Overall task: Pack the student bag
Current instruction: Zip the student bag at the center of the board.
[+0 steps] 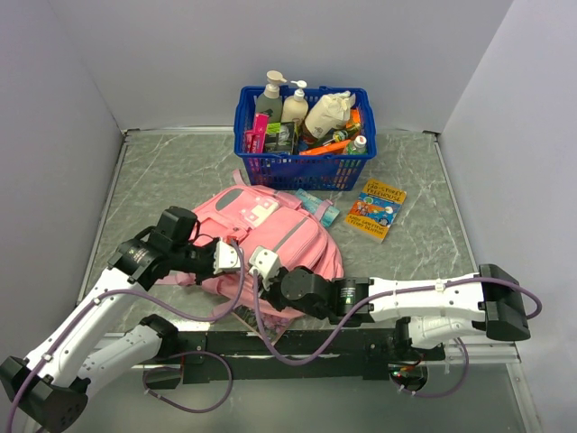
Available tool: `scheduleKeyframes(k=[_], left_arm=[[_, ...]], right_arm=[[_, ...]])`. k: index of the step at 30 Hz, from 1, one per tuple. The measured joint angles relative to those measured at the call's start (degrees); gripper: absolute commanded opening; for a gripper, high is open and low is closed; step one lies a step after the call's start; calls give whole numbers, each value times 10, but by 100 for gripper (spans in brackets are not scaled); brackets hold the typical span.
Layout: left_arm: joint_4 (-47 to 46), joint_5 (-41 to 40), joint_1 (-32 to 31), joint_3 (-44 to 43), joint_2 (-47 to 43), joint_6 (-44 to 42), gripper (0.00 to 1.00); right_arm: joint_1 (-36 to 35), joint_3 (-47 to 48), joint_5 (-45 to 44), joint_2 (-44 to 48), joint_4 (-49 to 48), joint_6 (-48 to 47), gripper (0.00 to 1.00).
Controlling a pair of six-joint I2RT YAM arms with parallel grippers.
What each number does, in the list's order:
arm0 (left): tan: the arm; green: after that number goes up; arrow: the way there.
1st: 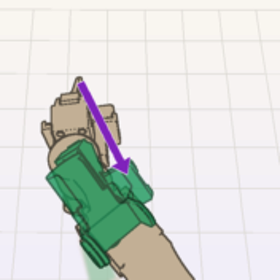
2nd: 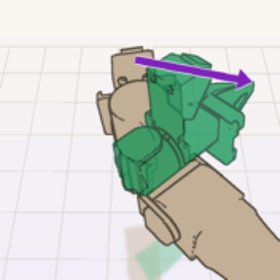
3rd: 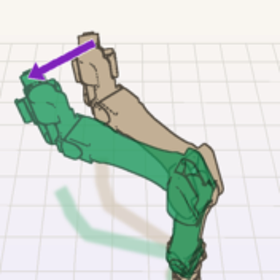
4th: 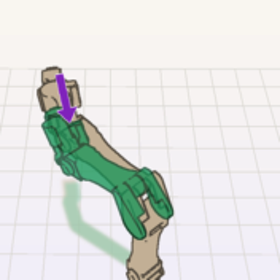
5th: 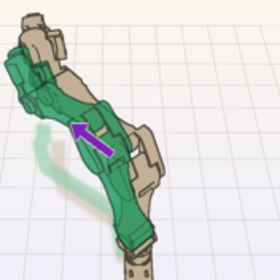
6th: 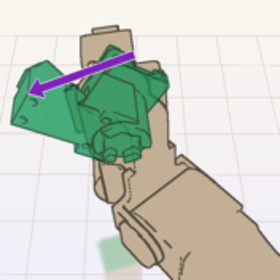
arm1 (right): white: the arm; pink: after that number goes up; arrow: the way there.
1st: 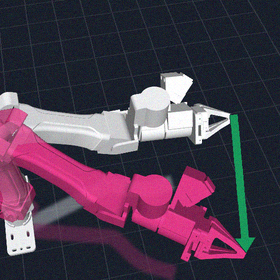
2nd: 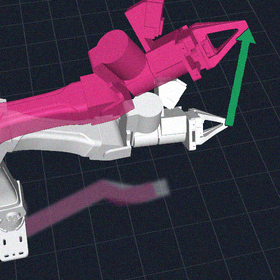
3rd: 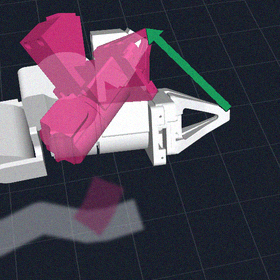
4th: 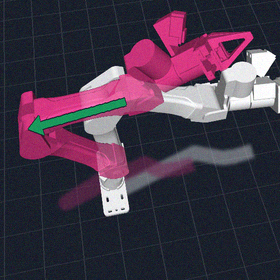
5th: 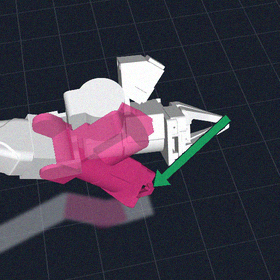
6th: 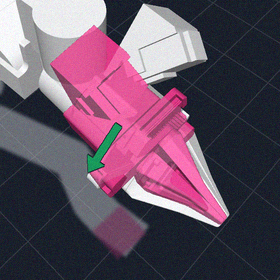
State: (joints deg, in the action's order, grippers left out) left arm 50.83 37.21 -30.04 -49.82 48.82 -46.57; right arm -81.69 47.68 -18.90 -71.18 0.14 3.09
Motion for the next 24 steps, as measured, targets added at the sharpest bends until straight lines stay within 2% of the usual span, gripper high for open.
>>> scheduleKeyframes(k=[2,5,20,23,24], left_arm=[[-1,0,0,1,0,0,1],[-6,0,0,8,-4,0,1],[-33,10,-8,66,-31,-22,1],[-36,9,-8,66,-33,-23,1],[-36,9,-8,66,-34,-23,1]], right_arm=[[3,0,1,0,1,3,13],[4,0,3,1,5,9,7],[7,-36,4,87,17,78,10],[7,-39,3,99,17,87,8],[7,-39,3,99,17,91,4]])
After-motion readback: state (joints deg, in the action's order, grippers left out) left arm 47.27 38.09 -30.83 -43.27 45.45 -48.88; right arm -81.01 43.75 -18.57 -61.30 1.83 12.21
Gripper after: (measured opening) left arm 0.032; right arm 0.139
